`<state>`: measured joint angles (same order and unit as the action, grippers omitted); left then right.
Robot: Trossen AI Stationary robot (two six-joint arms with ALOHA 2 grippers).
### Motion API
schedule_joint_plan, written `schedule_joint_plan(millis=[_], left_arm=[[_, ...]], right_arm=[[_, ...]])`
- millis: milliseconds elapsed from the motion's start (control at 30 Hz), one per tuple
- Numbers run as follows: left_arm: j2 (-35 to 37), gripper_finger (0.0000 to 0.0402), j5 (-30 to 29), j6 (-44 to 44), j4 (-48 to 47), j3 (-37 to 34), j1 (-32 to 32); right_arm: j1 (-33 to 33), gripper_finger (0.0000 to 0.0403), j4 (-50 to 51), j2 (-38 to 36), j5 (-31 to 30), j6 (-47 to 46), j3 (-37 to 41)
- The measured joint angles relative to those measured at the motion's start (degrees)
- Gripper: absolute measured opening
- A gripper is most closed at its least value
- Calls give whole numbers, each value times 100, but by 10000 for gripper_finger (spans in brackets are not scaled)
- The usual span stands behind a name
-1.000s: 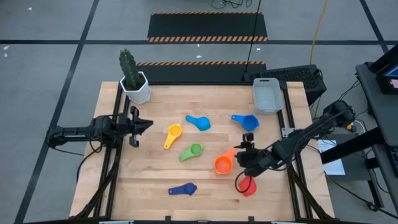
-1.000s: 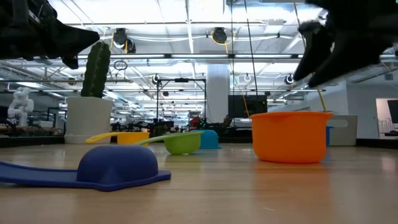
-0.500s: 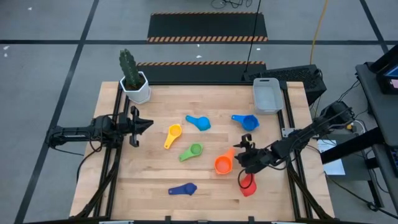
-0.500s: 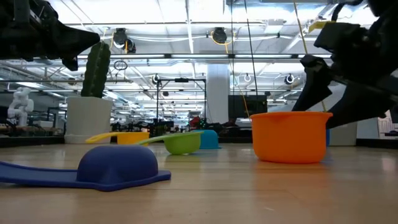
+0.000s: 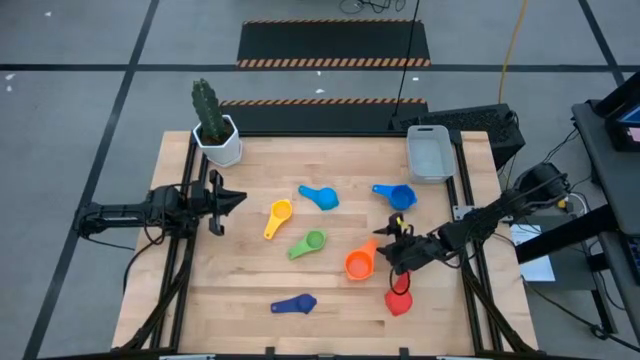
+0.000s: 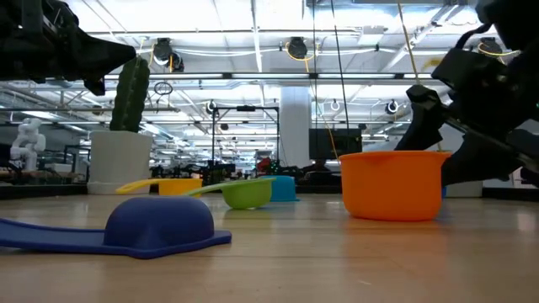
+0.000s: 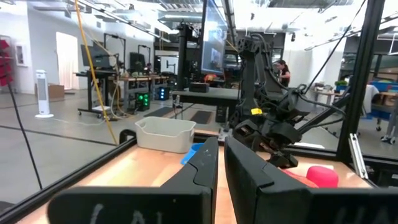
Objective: Nest measuring cups in basket
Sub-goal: Move the orange measuring cup to the top center of the table
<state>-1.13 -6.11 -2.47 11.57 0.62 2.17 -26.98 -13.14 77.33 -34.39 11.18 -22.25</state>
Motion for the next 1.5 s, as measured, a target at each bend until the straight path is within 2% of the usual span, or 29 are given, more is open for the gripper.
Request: schedule_joint_plan(millis=[300, 467, 1033, 1133, 1267, 1500], left_arm=[[0, 33, -17, 82, 7, 0, 0], [0, 33, -35, 110, 8, 0, 0], [0, 33, -37, 224, 5, 0, 0], [0, 33, -39, 224, 8, 0, 0], [0, 33, -42, 223, 34, 0, 0], [0, 33, -53, 222, 67, 0, 0]], right_arm=[[122, 231, -1106, 805, -160, 604, 100], [152, 206, -1620, 1057, -157, 824, 89], [141, 17, -1791, 1072, -153, 942, 89], [141, 5, -1788, 1072, -180, 946, 67], [138, 6, -1816, 1070, -728, 926, -71], [139, 3, -1412, 1068, -2306, 1345, -623]])
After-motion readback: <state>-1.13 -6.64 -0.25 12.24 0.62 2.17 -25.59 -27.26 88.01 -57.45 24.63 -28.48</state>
